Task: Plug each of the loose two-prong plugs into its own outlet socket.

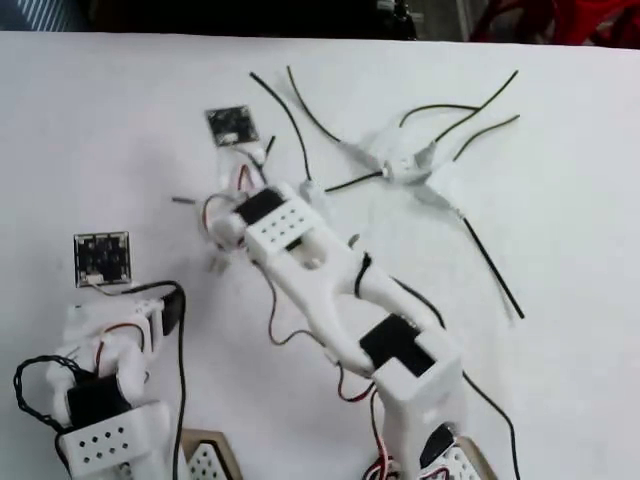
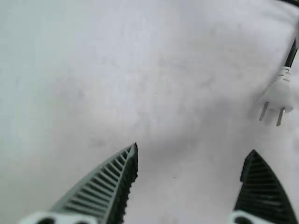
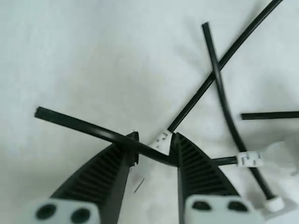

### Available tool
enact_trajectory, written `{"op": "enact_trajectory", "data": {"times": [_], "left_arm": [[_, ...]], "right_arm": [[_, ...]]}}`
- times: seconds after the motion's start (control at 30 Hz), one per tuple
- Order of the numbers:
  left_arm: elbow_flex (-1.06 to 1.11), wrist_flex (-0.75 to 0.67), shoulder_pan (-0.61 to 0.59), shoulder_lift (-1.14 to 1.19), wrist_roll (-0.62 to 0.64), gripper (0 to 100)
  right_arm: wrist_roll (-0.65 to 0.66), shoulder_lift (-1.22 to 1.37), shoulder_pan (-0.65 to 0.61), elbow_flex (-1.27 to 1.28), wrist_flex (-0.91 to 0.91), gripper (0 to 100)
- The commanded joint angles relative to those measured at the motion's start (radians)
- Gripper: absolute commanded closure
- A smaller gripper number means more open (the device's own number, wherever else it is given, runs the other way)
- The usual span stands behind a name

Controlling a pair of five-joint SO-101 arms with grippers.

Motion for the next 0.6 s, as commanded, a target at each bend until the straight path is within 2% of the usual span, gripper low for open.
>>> {"op": "enact_trajectory", "data": {"times": [0.0, 0.37, 0.57], "left_arm": [[-0.003, -0.011, -0.012, -0.015, 0.006, 66], [-0.003, -0.014, -0.012, -0.015, 0.006, 66], [-0.003, -0.014, -0.012, -0.015, 0.006, 66]], "right_arm": [[-0.009, -0.084, 0.108, -0.052, 0.008, 89.3], [0.000, -0.206, 0.455, -0.054, -0.068, 89.3], [0.032, -0.369, 0.503, -0.052, 0.012, 89.0]]}}
